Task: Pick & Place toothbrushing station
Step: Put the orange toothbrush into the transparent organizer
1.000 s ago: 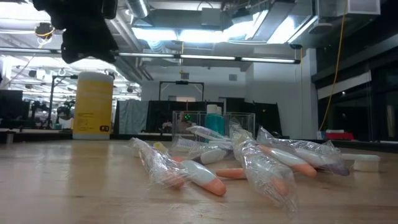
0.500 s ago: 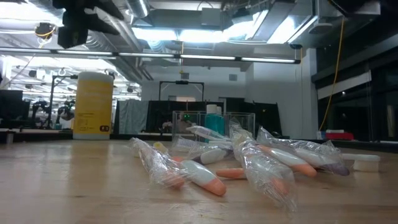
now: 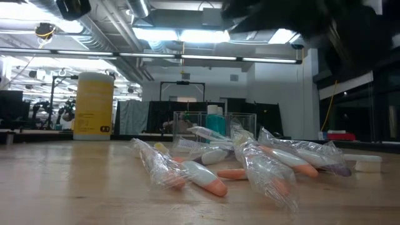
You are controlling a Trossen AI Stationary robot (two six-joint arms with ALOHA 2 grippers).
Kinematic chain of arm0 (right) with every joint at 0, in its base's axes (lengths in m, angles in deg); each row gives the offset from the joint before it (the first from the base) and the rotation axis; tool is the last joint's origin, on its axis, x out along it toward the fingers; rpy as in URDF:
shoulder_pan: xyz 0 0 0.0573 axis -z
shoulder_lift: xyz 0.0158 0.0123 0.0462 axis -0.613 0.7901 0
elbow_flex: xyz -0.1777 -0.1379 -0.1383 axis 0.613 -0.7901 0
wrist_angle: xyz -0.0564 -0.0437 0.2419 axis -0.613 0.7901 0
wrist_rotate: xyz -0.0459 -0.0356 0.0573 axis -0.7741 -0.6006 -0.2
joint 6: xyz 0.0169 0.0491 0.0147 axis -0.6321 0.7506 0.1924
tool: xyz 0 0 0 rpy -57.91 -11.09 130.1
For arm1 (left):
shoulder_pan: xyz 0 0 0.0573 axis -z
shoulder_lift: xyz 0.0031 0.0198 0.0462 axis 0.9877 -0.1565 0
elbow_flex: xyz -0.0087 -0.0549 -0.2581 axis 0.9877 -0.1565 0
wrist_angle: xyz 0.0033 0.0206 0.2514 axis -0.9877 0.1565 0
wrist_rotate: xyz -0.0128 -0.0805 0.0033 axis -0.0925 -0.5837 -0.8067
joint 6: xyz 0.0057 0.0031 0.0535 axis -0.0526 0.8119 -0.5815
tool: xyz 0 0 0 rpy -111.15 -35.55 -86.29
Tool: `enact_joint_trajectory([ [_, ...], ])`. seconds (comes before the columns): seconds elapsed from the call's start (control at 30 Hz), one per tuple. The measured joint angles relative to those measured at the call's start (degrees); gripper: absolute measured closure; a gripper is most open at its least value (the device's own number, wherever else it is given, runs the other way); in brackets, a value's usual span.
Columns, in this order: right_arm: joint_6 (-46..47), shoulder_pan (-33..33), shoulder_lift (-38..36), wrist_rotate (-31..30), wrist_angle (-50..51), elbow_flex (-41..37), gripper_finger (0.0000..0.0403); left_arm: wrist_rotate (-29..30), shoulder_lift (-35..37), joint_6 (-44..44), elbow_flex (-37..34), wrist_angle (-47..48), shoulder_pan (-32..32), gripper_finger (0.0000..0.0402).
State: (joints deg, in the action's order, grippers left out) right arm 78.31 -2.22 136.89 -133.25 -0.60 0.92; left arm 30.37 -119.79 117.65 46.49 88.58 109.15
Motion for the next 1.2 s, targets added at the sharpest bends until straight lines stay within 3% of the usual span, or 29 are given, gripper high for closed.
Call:
enact_joint_trajectory([
  [0.23, -41.37, 1.1, -1.61, -0.23, 1.2, 11.82, 0.0305, -1.68, 4.73, -9.31, 0.0, -1.21, 4.09, 0.0279],
  [0.3, -50.58, 1.56, -3.07, 2.03, 5.69, 16.16, 0.0305, -1.73, 5.77, -10.79, -0.02, -1.49, 4.69, 0.0279],
  [0.4, -57.32, 3.26, -4.82, 12.26, 21.83, 23.82, 0.0305, -1.86, 7.16, -11.93, 0.0, -1.32, 5.56, 0.0279],
  [0.63, -66.81, 10.1, -4.85, 49.7, 71.75, 43.03, 0.0305, -1.16, 7.86, -12.31, 0.0, -1.53, 6.3, 0.0279],
  [0.7, -70.53, 11.6, -4.71, 54.51, 83.55, 44.95, 0.0305, 0.28, 7.75, -12.14, 0.0, -1.54, 6.3, 0.0279],
  [0.8, -76.69, 13.66, -4.71, 60.14, 93.33, 45.04, 0.0305, 3.64, 7.52, -11.43, 0.0, -2.21, 6.3, 0.0279],
  [0.97, -87.83, 14.75, -4.69, 61.61, 91.68, 41.44, 0.0305, 8.39, 6.69, -11.9, 0.0, -5.6, 6.3, 0.0279],
  [1.2, -92.07, 13.16, -7.62, 65.83, 73.76, 25.96, 0.0304, 8.94, 0.12, -7.9, 0.0, -5.5, 6.3, 0.0279],
])
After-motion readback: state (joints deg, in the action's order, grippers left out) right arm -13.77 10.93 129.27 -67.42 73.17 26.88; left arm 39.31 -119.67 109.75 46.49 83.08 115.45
